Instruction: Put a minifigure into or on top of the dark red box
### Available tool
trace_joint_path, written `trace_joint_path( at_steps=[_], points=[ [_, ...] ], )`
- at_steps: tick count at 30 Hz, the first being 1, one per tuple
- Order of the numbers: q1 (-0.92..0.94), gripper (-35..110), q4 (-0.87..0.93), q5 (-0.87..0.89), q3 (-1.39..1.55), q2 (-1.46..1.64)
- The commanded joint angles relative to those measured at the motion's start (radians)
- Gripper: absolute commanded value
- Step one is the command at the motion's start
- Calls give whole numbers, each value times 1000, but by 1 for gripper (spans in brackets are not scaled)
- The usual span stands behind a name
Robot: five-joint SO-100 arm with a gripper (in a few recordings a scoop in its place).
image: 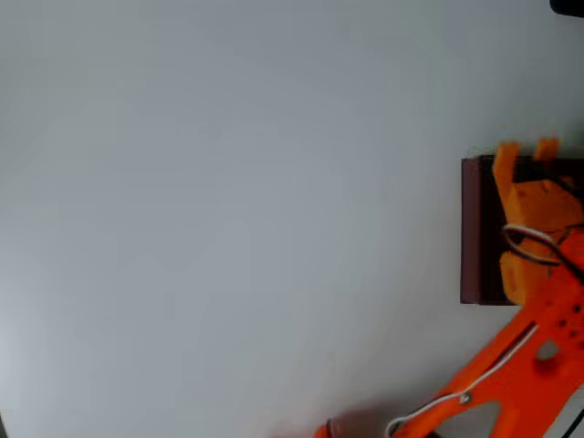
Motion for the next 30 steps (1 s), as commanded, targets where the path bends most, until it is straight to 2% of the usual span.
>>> trace_joint_path(
  at_steps=[1, 4, 9, 17, 24, 26, 30],
  points=[
    [-86, 9, -2, -15, 169, 304],
    [-206, 0, -9, -97, 324, 505],
    [-472, 0, -44, -129, 606, 828],
    [-933, 0, -284, -230, 963, 1163],
    [-1189, 0, -472, -397, 1166, 1154],
    [-1244, 0, -557, -428, 1298, 1249],
    [-1322, 0, -588, -465, 1568, 1559]
  ],
)
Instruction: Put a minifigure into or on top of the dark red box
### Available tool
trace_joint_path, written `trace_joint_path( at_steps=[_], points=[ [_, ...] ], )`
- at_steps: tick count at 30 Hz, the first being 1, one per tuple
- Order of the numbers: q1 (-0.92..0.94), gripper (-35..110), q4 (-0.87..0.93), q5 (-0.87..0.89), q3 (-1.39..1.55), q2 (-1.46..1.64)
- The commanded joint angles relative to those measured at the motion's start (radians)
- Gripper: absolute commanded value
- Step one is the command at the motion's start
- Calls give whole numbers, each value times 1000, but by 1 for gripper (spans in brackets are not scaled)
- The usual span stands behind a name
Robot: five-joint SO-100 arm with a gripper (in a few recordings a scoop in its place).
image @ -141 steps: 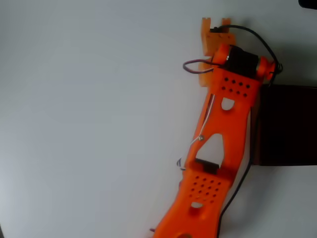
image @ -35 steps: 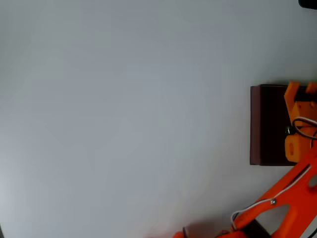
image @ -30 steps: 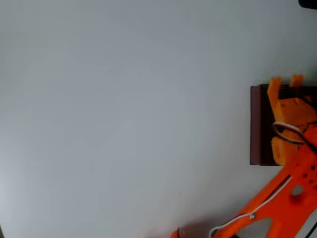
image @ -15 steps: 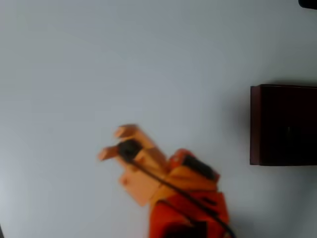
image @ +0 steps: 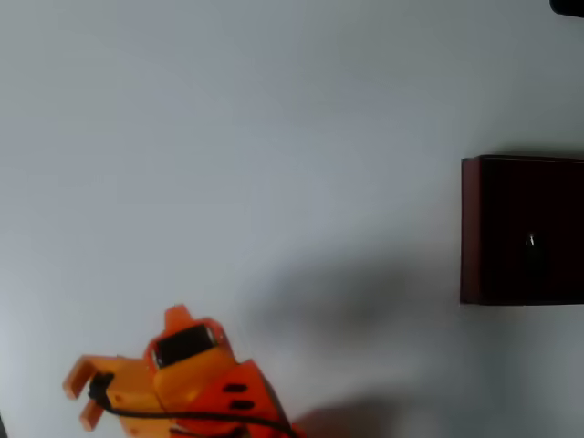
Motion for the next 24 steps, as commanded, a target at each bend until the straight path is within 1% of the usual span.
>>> trace_joint_path(
  at_steps=[1, 6, 8, 11, 15, 20, 21, 23, 24],
  points=[
    [-75, 0, 6, -15, 207, 290],
    [-95, 0, 141, -55, 337, 555],
    [-124, 0, 184, -81, 399, 707],
    [-199, 0, 156, -58, 445, 701],
    [-245, 0, 129, -25, 525, 701],
    [-282, 0, 11, -60, 600, 701],
    [-282, 0, 11, -57, 601, 701],
    [-284, 0, 23, -5, 600, 701],
    [-275, 0, 48, 63, 595, 701]
  ],
)
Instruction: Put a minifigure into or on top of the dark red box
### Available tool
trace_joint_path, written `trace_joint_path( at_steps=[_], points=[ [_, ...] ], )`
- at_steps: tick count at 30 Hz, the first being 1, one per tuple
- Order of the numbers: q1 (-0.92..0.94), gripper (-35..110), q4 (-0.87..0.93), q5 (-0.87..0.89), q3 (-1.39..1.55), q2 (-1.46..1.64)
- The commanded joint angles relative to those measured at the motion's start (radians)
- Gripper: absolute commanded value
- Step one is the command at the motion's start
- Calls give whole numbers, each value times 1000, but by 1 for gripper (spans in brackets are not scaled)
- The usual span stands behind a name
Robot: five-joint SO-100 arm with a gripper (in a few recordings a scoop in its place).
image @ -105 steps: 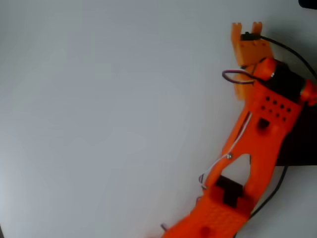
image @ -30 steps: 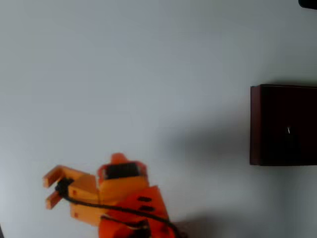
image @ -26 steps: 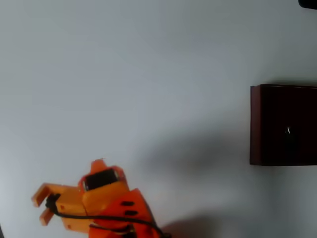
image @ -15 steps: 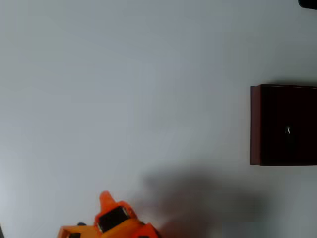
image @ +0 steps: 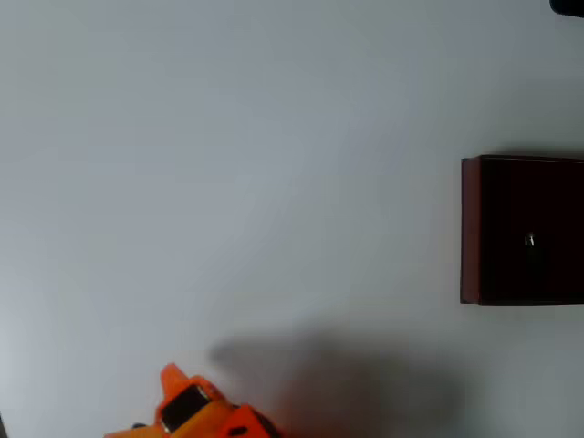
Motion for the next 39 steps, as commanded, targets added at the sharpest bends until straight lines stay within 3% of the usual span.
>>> trace_joint_path(
  at_steps=[1, 3, 8, 13, 16, 39],
  points=[
    [6, 0, 66, 244, -9, 15],
    [-17, 0, 71, 491, 20, 15],
    [-101, 0, 9, 143, -5, 15],
    [-112, 0, 26, 78, -11, 15],
    [-121, 0, 74, -118, -25, 14],
    [-192, 0, 74, -167, -26, 14]
  ],
)
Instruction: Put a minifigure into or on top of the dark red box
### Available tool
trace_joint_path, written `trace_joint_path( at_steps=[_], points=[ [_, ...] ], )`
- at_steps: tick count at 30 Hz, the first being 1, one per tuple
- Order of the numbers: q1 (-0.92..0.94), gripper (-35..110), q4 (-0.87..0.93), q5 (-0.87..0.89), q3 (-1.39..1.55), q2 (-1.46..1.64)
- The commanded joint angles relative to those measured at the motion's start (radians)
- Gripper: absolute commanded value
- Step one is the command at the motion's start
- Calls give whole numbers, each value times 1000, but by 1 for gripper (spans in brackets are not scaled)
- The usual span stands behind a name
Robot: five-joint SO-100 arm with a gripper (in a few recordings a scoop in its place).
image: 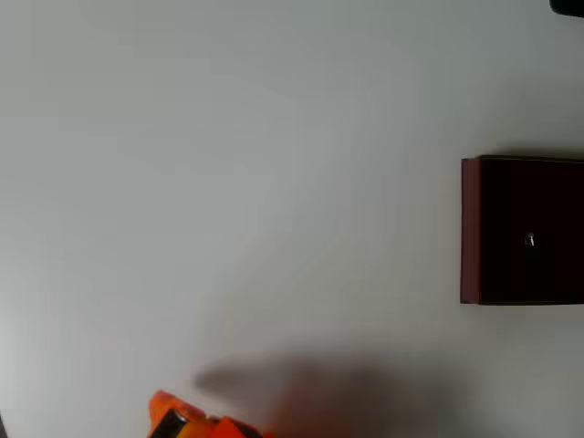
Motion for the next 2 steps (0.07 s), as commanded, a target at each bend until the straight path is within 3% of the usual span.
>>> trace_joint_path(
  at_steps=[1, 2],
  points=[
    [-21, 0, 25, -23, -35, 8],
    [-21, 0, 25, -23, -35, 8]
  ],
)
